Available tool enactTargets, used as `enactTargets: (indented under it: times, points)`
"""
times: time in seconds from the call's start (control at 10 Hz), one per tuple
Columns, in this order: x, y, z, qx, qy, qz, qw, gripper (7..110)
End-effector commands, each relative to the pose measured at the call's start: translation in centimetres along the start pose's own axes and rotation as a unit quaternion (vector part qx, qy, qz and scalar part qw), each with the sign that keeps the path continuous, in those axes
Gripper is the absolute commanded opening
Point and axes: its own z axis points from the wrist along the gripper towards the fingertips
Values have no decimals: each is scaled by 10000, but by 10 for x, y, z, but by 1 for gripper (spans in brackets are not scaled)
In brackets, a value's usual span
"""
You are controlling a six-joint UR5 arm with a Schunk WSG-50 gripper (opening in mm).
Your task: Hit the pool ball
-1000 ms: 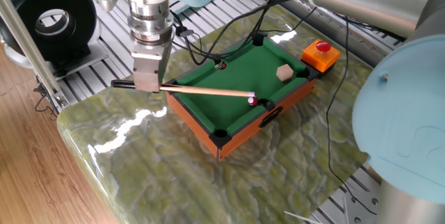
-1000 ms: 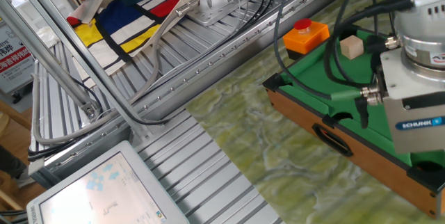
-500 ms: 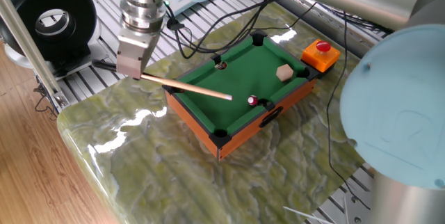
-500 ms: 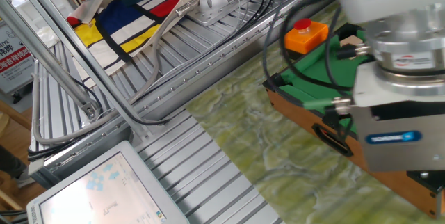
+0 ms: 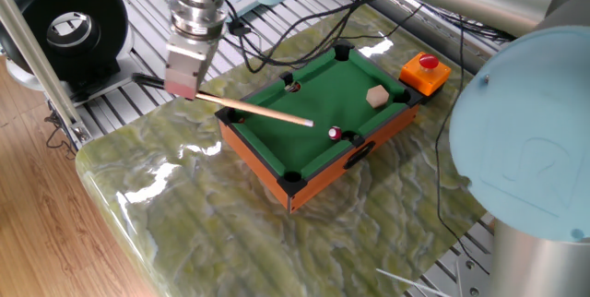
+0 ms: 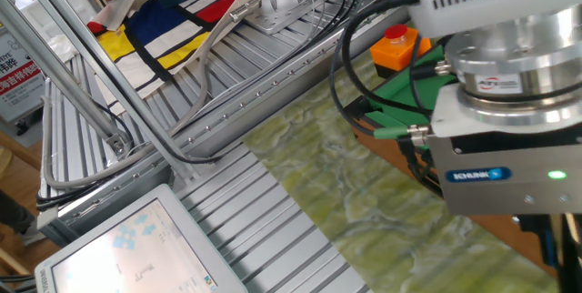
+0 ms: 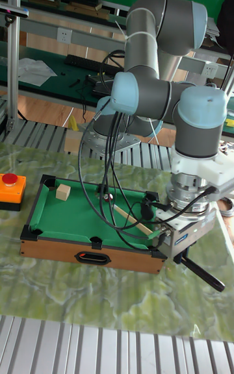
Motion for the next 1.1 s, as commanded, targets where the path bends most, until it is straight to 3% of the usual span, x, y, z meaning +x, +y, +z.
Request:
enactTargets:
  times: [0.0, 0.2, 0.4, 0.8, 1.0]
  points:
    - [27, -7, 2, -88, 180, 161, 9997, 7]
    - [34, -4, 2, -241, 204, 285, 9991, 7]
    - [25, 6, -3, -352, 88, 374, 9986, 7]
    - [8, 12, -9, -305, 30, 452, 9985, 7]
    - [-1, 18, -12, -403, -56, 440, 9982, 7]
